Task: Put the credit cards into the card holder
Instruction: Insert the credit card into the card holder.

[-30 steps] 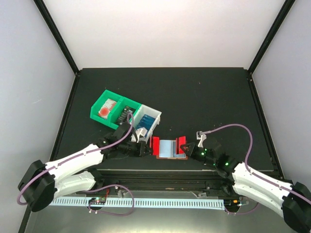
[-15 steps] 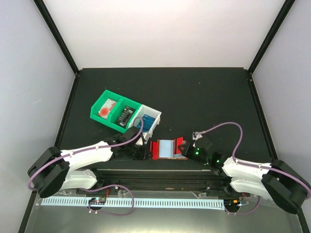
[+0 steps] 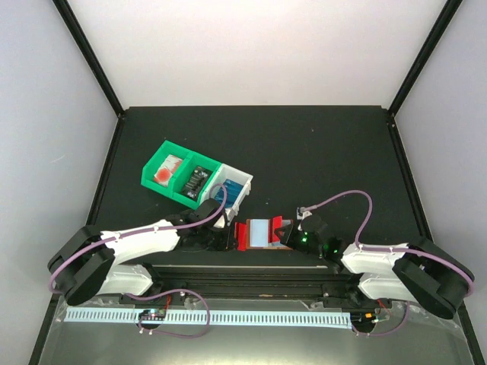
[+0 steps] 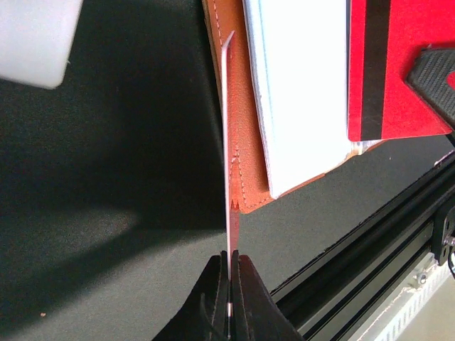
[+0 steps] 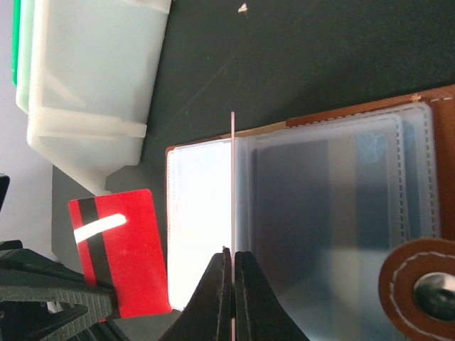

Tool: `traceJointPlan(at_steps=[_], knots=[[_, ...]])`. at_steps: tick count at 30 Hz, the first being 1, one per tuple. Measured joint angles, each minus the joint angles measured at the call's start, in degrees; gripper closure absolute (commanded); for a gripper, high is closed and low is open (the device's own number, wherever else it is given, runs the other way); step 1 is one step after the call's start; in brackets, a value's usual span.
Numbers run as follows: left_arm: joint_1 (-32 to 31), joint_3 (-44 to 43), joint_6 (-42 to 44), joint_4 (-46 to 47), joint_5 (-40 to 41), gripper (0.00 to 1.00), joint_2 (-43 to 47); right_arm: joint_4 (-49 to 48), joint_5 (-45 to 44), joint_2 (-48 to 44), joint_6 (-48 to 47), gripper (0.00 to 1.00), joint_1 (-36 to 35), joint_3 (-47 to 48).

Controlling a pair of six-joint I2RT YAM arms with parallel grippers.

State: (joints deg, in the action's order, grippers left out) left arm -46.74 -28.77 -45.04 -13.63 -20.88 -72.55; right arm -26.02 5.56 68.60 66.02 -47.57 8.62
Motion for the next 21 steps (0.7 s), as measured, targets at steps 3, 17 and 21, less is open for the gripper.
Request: traceJointPlan(at_steps=[3, 17, 21], knots=[[0.0, 0.0, 0.0, -0.1, 0.0, 0.98, 0.0, -0.4, -0.1, 1.0, 0.1, 0.99, -0.3, 0.0], [-0.2, -0.9, 0.5, -1.3, 0.1, 0.98, 0.0, 1.4, -1.8, 1.3, 1.6, 0.99, -0.8, 0.5], [-0.2, -1.2, 1.1, -1.8, 0.1, 0.98, 0.0, 1.2, -0.3, 2.8, 0.6, 0.99, -0.8, 1.8]])
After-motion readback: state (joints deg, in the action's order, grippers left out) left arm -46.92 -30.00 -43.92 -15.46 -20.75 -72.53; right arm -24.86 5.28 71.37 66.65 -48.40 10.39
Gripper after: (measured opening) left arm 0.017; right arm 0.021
